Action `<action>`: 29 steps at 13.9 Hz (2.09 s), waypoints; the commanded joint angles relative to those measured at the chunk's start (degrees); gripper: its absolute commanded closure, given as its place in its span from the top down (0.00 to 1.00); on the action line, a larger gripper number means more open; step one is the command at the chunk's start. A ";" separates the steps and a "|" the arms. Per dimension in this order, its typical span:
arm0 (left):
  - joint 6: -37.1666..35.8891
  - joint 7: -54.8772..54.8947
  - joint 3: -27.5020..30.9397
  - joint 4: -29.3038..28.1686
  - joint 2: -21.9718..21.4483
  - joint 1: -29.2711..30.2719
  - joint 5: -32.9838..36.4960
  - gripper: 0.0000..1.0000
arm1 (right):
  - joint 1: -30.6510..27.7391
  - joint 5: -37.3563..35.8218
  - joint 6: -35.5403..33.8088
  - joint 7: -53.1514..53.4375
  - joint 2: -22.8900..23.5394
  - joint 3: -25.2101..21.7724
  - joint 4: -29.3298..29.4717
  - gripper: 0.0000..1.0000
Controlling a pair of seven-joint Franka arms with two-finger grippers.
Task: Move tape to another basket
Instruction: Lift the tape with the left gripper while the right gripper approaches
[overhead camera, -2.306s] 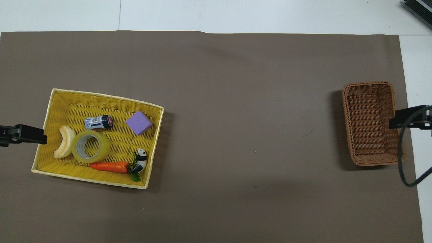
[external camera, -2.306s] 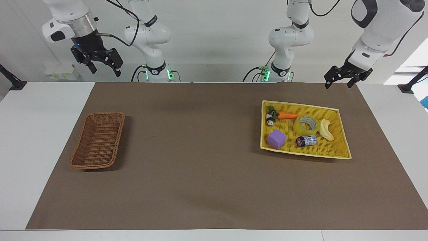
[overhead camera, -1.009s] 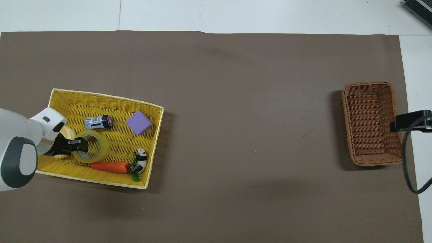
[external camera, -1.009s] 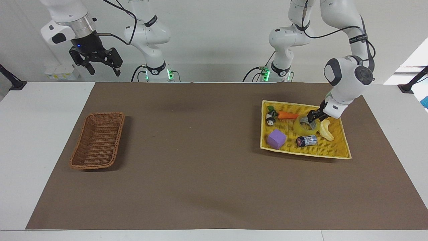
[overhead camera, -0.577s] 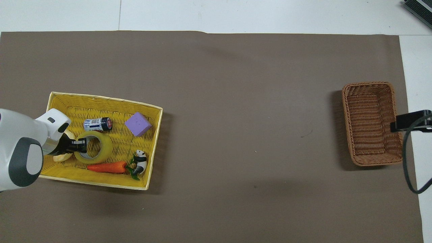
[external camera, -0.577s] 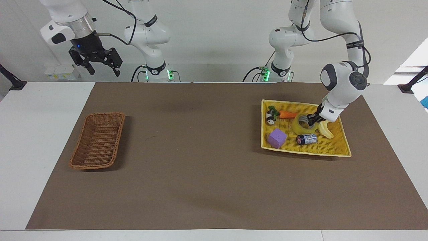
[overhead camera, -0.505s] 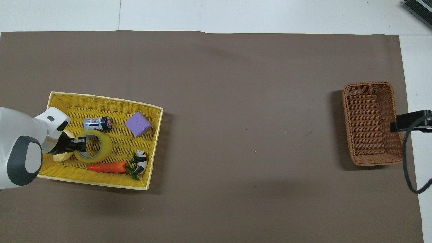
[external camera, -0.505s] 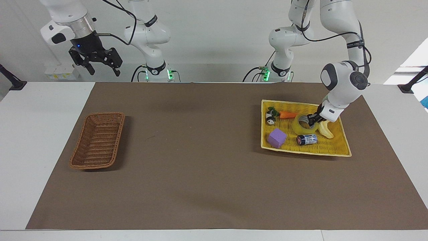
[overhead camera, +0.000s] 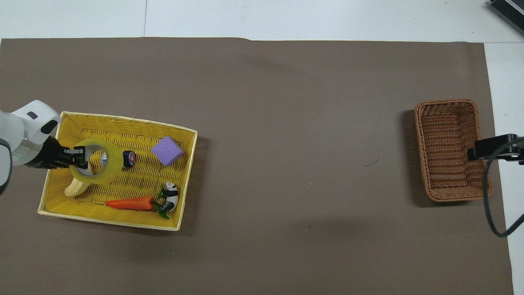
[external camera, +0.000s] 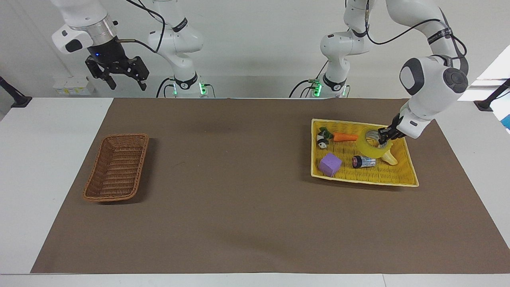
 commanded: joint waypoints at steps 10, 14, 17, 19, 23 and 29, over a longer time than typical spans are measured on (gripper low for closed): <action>-13.42 -0.03 -2.07 11.92 -6.01 -7.63 -0.90 0.00 | -0.76 10.67 17.85 16.78 2.80 17.30 -5.69 1.00; -11.58 -5.99 -2.24 12.01 -6.01 -14.57 -9.06 0.00 | -0.32 16.15 24.33 21.53 5.34 25.29 -7.96 1.00; -8.68 -6.98 -2.42 11.92 -6.10 -17.92 -16.43 0.00 | -0.32 16.76 30.49 25.83 8.42 31.36 -8.50 1.00; -7.36 -6.98 -2.86 11.57 -6.18 -19.77 -19.70 0.00 | -0.32 24.98 36.97 26.29 8.87 32.70 -11.73 1.00; -5.95 -6.98 -3.39 10.52 -7.06 -21.89 -20.50 0.00 | -2.78 35.73 40.18 17.85 8.87 32.70 -13.34 1.00; -6.04 -6.98 -3.39 10.08 -7.24 -21.89 -20.50 0.00 | -5.16 48.30 41.84 18.72 8.25 32.61 -12.63 1.00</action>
